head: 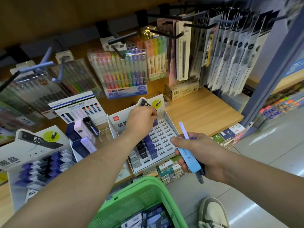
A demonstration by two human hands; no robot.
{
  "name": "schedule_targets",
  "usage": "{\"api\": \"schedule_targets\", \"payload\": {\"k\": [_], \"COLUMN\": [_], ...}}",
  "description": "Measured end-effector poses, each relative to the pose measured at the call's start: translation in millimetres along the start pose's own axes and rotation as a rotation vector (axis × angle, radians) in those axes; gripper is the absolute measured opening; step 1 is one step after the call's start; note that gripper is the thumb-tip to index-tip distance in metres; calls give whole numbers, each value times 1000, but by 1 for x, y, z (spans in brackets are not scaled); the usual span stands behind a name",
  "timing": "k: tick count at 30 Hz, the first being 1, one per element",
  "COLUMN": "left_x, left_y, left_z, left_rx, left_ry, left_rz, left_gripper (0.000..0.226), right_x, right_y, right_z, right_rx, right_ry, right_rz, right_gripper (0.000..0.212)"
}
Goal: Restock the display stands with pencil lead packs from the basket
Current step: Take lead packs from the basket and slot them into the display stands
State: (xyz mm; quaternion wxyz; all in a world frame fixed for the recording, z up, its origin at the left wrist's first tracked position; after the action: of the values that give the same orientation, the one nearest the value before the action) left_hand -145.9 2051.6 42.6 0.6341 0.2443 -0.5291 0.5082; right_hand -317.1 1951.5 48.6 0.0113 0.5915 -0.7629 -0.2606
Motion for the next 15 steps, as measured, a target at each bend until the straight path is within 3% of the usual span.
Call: {"api": "schedule_targets", "payload": {"k": [3,7,10,12,15], "left_x": [-3,-13,-11,2,31], "left_y": [-1,-3,5,17,55], "left_z": [-2,6,10,15,24], "left_rx": [-8,-110,-100,-81,142], "left_ry": [-41,-341,-390,-270,227], "left_rz": [-15,-118,-169,-124,-136], "left_gripper": [15,20,27,29,21], "right_x": [1,5,5,5,3], "right_y": [-1,-3,-4,-5,-8], "right_z": [1,2,2,2,2], "right_rx": [-9,-25,-27,-19,17], "right_ry": [-1,-12,-19,-25,7], "right_rz": [11,40,59,83,151], "right_gripper": [21,17,14,15,15]}}
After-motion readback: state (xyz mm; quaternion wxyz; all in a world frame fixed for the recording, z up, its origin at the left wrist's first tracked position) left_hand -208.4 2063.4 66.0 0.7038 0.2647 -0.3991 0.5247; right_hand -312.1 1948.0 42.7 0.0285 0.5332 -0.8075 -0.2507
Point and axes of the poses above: each hand's wrist, its own y-axis away from the middle knuckle, its own x-axis out of the back of the hand, z = x × y, the point moved 4 cm from there along -y, towards the middle knuckle, and after that the axes turned 11 degrees about x, right-handed, at the moved point
